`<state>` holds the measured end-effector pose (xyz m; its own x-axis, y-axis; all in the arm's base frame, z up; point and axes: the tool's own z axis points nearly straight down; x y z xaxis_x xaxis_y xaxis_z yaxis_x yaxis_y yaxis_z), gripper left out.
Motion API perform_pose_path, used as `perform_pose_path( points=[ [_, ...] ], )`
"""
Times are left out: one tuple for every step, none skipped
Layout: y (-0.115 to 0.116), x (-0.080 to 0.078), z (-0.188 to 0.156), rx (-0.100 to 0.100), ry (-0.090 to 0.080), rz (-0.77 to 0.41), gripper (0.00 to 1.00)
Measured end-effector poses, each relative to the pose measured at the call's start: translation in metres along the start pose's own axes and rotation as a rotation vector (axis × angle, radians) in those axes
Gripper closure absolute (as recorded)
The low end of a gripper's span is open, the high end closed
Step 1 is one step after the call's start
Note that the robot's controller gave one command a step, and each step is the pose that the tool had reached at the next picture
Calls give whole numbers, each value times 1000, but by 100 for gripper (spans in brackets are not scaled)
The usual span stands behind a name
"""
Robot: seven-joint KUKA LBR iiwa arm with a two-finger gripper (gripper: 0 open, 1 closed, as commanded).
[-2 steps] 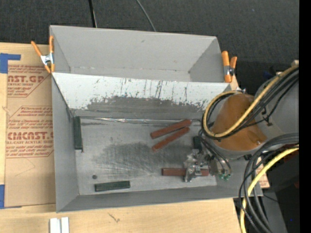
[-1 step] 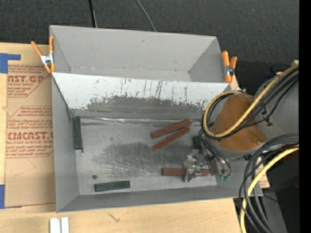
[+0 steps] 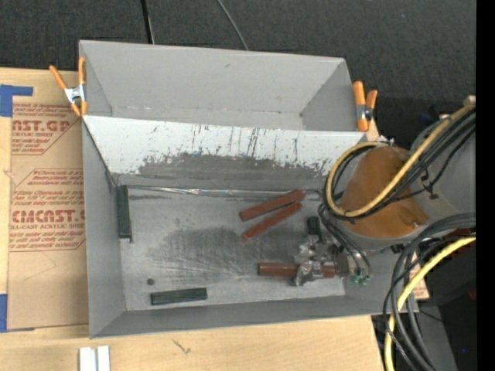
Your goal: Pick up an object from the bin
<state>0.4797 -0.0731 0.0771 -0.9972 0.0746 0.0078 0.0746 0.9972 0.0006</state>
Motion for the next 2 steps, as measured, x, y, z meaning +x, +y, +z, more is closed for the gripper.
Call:
perform_pose_path(
  points=[
    [0, -1, -12, 0, -7, 0, 100],
    [0, -1, -17, 1, -9, 0, 100]
  ],
)
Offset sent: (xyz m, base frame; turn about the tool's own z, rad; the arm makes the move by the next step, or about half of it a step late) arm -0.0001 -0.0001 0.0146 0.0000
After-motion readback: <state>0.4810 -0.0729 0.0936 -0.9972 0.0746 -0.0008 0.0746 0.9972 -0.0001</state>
